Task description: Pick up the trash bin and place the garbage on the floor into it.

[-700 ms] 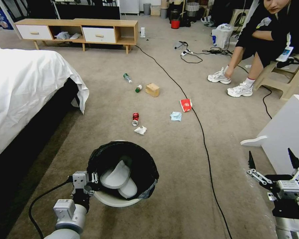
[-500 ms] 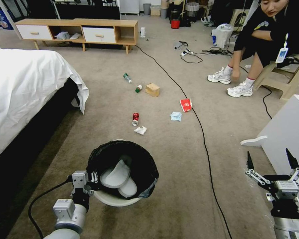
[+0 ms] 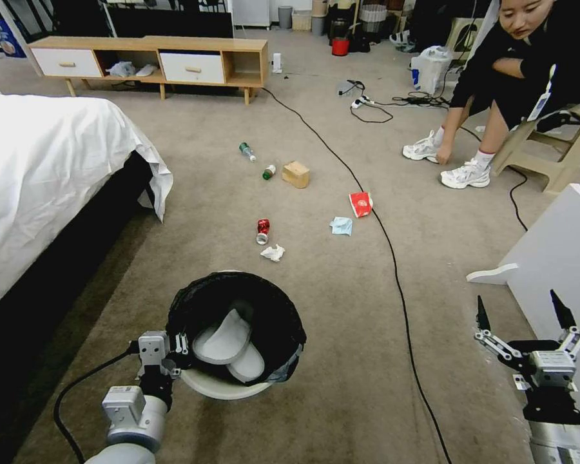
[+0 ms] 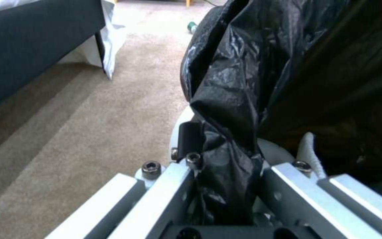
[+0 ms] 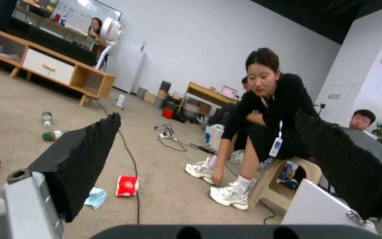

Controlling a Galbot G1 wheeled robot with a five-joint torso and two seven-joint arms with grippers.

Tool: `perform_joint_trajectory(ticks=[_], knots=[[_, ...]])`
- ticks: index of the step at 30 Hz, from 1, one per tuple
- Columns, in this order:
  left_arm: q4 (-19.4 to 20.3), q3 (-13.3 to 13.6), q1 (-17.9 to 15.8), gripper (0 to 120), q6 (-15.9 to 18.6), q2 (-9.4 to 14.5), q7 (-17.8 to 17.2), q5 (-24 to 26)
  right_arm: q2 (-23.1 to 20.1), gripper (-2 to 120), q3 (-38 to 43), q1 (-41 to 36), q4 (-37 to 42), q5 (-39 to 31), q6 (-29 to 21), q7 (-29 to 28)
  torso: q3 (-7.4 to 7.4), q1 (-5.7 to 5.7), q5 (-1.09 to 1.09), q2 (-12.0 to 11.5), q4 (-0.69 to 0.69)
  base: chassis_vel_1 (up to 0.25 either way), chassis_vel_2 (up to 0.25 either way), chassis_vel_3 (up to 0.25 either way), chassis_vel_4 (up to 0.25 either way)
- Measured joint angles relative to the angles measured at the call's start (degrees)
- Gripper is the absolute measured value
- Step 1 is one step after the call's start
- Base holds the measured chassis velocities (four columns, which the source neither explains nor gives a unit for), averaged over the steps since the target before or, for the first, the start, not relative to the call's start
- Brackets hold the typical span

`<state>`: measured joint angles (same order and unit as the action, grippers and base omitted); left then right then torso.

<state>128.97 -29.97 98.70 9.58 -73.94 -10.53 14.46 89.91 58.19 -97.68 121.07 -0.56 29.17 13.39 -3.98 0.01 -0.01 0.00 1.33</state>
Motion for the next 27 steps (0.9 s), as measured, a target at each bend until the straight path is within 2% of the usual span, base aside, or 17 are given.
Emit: perform_joint_trajectory(ticks=[15, 21, 27], knots=[[-0.17, -0.24, -0.24, 1, -0.14, -0.56, -0.07, 0.20, -0.20, 100, 0.01, 0.11, -0.32, -0.61, -0.46, 0.37, 0.00, 0.00, 0.00, 0.00, 0.00, -0.007, 0.010, 0.006, -0.007], [-0.24, -0.33, -0.28, 1, -0.19, -0.58, -0.10, 0.23, -0.14, 100, -0.09, 0.14, -0.48, -0.60, -0.46, 0.38, 0.00, 0.00, 0.00, 0.00, 0.00, -0.147, 0.162, 0.152, -0.139], [-0.34, -0.36, -0.44, 1, -0.27, -0.58, -0.19, 0.25, -0.10, 100, -0.11, 0.23, -0.62, -0.59, -0.46, 0.45, 0.00, 0.00, -0.02, 0.00, 0.01, -0.239, 0.222, 0.229, -0.216]])
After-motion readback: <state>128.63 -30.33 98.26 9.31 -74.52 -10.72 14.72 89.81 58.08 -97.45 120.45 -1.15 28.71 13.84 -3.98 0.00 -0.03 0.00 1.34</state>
